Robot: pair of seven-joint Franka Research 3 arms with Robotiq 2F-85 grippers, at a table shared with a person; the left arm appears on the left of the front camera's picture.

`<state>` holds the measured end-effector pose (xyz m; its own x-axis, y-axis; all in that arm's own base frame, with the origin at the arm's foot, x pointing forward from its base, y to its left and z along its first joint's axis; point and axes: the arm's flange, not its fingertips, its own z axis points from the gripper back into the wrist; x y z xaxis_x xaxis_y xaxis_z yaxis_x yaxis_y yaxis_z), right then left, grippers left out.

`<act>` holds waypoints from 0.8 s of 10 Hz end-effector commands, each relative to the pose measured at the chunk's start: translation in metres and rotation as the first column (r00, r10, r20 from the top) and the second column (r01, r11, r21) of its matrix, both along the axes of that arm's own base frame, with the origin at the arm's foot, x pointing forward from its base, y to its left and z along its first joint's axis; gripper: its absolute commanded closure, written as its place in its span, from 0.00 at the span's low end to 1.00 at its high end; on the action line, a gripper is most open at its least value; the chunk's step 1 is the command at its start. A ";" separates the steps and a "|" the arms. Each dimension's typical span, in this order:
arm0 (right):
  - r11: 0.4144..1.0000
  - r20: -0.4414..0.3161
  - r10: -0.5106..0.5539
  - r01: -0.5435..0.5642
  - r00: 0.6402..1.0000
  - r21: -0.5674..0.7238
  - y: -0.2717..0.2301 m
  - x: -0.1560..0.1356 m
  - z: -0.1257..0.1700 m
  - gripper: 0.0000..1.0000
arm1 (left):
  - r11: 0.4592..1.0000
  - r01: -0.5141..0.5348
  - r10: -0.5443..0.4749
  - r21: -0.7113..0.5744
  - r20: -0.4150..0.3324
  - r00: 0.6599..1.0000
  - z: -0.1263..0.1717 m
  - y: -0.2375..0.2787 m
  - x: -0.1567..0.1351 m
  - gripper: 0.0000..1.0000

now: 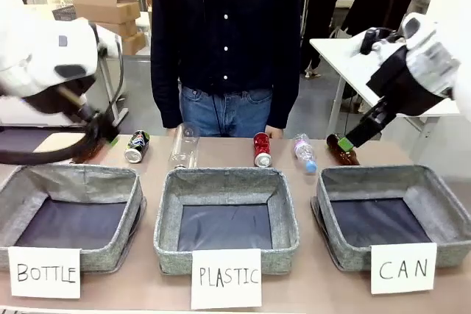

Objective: Sort the can waste into the basket.
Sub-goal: Pick up the can waste from the table and place it in the right Fabric basket.

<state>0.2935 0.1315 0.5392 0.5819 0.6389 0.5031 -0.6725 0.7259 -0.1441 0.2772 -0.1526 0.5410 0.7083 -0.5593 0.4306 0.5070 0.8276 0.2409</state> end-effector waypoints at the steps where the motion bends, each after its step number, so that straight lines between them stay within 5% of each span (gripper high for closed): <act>1: 0.999 0.019 -0.051 0.051 0.999 0.012 0.020 0.039 -0.034 0.00 | 0.998 0.010 -0.005 -0.060 0.087 0.996 0.003 -0.006 0.020 0.00; 2: 1.000 0.000 0.000 0.000 1.000 0.000 0.000 0.000 0.000 0.00 | 1.000 0.000 0.000 0.000 0.000 1.000 0.000 0.000 0.000 0.00; 3: 0.995 -0.027 -0.045 0.048 0.999 0.084 0.003 0.004 0.001 0.00 | 0.989 0.086 -0.082 -0.118 0.037 0.996 0.005 0.000 0.002 0.00; 4: 0.929 -0.143 -0.048 0.096 0.989 0.356 -0.011 0.010 0.010 0.00 | 0.887 0.186 -0.177 -0.421 0.062 0.982 0.017 0.019 0.000 0.00; 5: 0.788 -0.412 0.034 0.229 0.910 0.571 -0.036 0.018 0.018 0.00 | 0.682 0.275 -0.289 -0.677 0.097 0.953 0.019 0.049 -0.002 0.00; 6: 0.674 -0.513 0.100 0.321 0.853 0.665 -0.060 0.026 0.015 0.00 | 0.517 0.253 -0.291 -0.818 0.110 0.950 0.012 0.080 -0.001 0.00; 8: 0.489 -0.550 0.209 0.401 0.808 0.775 -0.086 0.035 0.003 0.00 | 0.363 0.194 -0.268 -0.912 0.098 0.959 -0.019 0.113 0.009 0.00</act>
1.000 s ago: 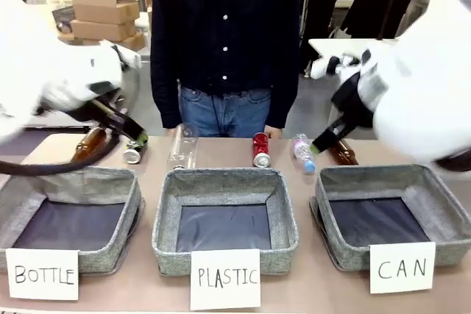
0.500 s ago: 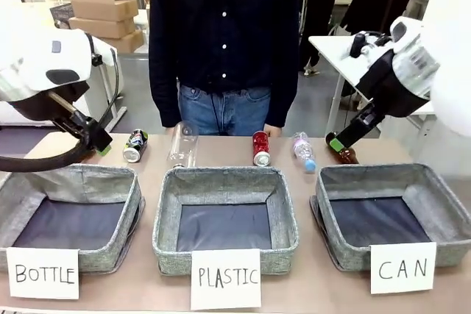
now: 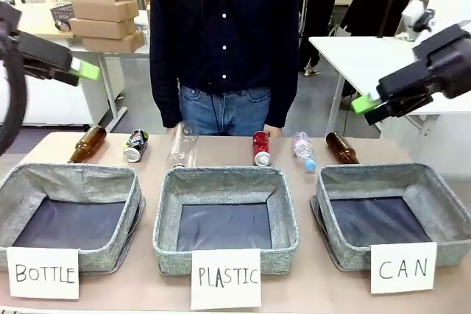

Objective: Sort the can waste into the basket.
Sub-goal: Pick up the can waste from the table and place it in the right Fabric basket.

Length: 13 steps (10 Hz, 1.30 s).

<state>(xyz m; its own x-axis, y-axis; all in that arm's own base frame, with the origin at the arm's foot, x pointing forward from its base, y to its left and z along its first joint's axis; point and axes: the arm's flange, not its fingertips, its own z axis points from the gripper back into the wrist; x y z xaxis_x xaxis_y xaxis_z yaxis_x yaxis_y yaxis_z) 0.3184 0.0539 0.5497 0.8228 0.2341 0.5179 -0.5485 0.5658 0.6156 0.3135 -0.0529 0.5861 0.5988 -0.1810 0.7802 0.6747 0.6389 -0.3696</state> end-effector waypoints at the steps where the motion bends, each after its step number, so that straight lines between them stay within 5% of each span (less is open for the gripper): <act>1: 0.913 -0.282 -0.025 0.137 0.959 0.384 -0.013 0.014 -0.017 0.00 | 0.907 0.128 -0.166 -0.401 -0.060 0.984 -0.080 0.021 -0.024 0.00; 5: 0.879 -0.308 -0.042 0.182 0.950 0.440 -0.024 0.019 -0.029 0.00 | 0.890 0.100 -0.181 -0.446 -0.144 0.973 -0.102 0.020 0.003 0.00; 8: 0.870 -0.357 -0.040 0.208 0.933 0.446 -0.031 0.023 -0.034 0.00 | 0.943 0.081 -0.154 -0.324 -0.204 0.967 -0.094 0.003 0.015 0.00; 9: 0.870 -0.357 -0.040 0.208 0.933 0.446 -0.031 0.023 -0.034 0.00 | 0.887 0.101 -0.204 -0.451 -0.186 0.961 -0.093 0.019 0.044 0.00; 13: 0.870 -0.357 -0.040 0.208 0.933 0.446 -0.031 0.023 -0.034 0.00 | 0.887 0.101 -0.204 -0.451 -0.186 0.961 -0.093 0.019 0.044 0.00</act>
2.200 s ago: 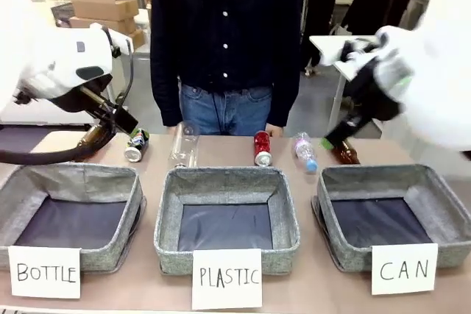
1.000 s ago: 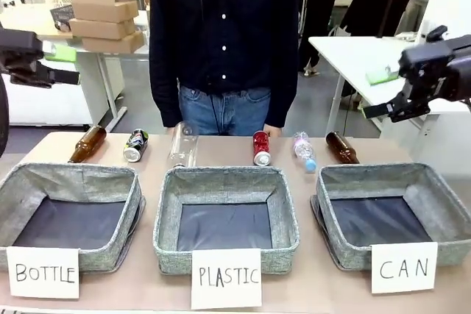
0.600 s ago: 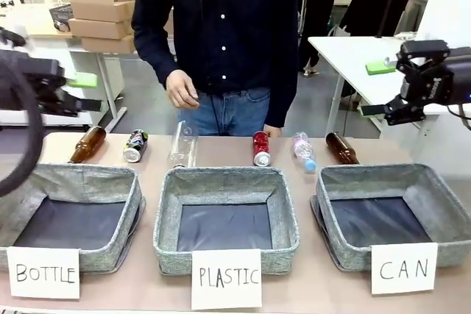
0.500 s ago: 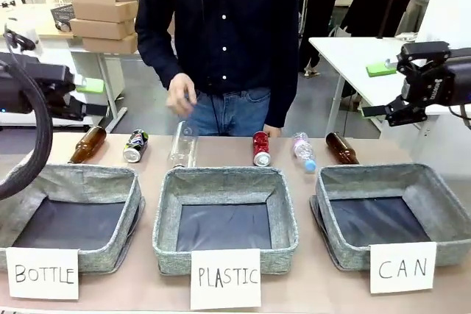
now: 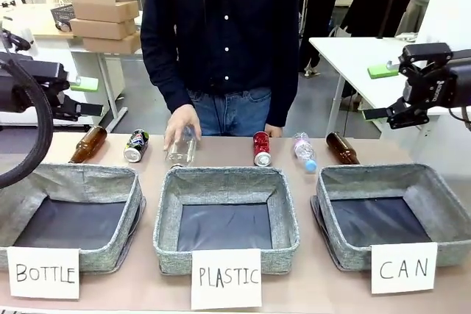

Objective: Sort the can waste into the basket.
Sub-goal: Pick up the can waste from the table and place it in the right Fabric basket.

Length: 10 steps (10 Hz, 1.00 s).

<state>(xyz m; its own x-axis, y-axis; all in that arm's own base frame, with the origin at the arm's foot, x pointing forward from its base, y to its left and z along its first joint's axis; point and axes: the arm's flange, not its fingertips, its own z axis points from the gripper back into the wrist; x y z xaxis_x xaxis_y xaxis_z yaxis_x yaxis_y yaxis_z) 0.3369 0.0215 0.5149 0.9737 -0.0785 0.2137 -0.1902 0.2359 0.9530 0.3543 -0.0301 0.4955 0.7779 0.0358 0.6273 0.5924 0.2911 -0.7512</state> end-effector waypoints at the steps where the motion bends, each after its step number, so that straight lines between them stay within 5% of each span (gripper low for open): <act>1: 1.000 0.024 0.000 -0.001 1.000 0.024 0.002 0.005 0.001 0.00 | 1.000 0.006 -0.006 -0.016 0.032 0.999 -0.002 -0.004 0.004 0.00; 2: 1.000 0.000 0.000 0.000 1.000 0.000 0.000 0.000 0.000 0.00 | 1.000 0.006 -0.006 -0.016 0.032 0.999 -0.002 -0.004 0.004 0.00; 5: 0.901 -0.075 -0.081 0.041 0.994 -0.431 0.093 0.111 0.007 0.00 | 1.000 0.006 -0.006 -0.016 0.032 0.999 -0.002 -0.004 0.004 0.00; 6: 0.796 -0.031 -0.264 0.200 0.964 -0.571 0.121 0.150 -0.005 0.00 | 1.000 0.006 -0.006 -0.016 0.032 0.999 -0.002 -0.004 0.004 0.00; 7: 0.726 -0.021 -0.311 0.223 0.950 -0.651 0.143 0.177 -0.025 0.00 | 1.000 0.006 -0.006 -0.016 0.032 0.999 -0.002 -0.004 0.004 0.00; 9: 0.608 0.028 -0.343 0.245 0.939 -0.755 0.181 0.202 -0.070 0.00 | 1.000 0.006 -0.006 -0.016 0.032 0.999 -0.002 -0.004 0.004 0.00; 10: 0.583 -0.016 -0.308 0.176 0.951 -0.793 0.194 0.202 -0.092 0.00 | 1.000 0.006 -0.006 -0.016 0.032 0.999 -0.002 -0.004 0.004 0.00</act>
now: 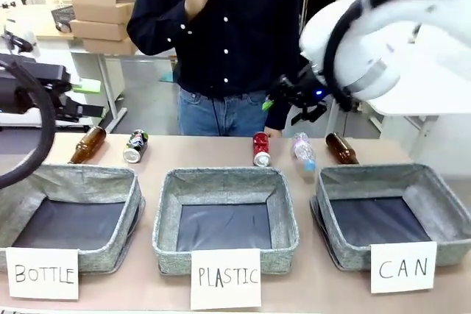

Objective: Sort the can waste into the basket.
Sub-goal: Pick up the can waste from the table and place it in the right Fabric basket.

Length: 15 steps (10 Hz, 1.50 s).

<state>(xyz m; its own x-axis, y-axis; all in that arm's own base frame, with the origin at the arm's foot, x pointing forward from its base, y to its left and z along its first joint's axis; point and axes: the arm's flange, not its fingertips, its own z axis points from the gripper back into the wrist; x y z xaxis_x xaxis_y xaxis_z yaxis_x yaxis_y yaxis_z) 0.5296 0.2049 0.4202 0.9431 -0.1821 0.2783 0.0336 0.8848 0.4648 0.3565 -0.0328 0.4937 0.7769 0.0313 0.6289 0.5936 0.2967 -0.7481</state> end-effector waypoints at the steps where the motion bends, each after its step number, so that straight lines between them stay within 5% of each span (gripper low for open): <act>1: 0.999 -0.165 0.035 -0.039 0.986 -0.023 0.006 -0.001 0.003 0.00 | 1.000 0.007 -0.006 -0.023 0.030 1.000 -0.001 -0.002 0.001 0.00; 2: 1.000 0.000 0.000 0.000 1.000 0.000 0.000 0.000 0.000 0.00 | 1.000 0.007 -0.006 -0.023 0.030 1.000 -0.001 -0.002 0.001 0.00; 5: 0.987 -0.105 0.069 -0.083 0.992 -0.137 0.012 -0.006 -0.027 0.00 | 1.000 0.007 -0.006 -0.023 0.030 1.000 -0.001 -0.002 0.001 0.00; 10: 0.954 -0.111 0.015 -0.048 0.994 -0.296 0.065 0.069 -0.077 0.00 | 1.000 0.007 -0.006 -0.023 0.030 1.000 -0.001 -0.002 0.001 0.00; 15: 0.905 -0.080 -0.008 -0.027 0.997 -0.424 0.091 0.106 -0.099 0.00 | 1.000 0.007 -0.006 -0.023 0.030 1.000 -0.001 -0.002 0.001 0.00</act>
<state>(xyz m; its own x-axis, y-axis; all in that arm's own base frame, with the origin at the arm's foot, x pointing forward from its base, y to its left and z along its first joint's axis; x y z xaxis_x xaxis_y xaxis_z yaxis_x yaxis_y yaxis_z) 0.6276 0.2834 0.3183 0.9693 -0.0236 0.2446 -0.0028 0.9943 0.1068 0.3567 -0.0324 0.4935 0.7776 0.0301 0.6281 0.5935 0.2950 -0.7488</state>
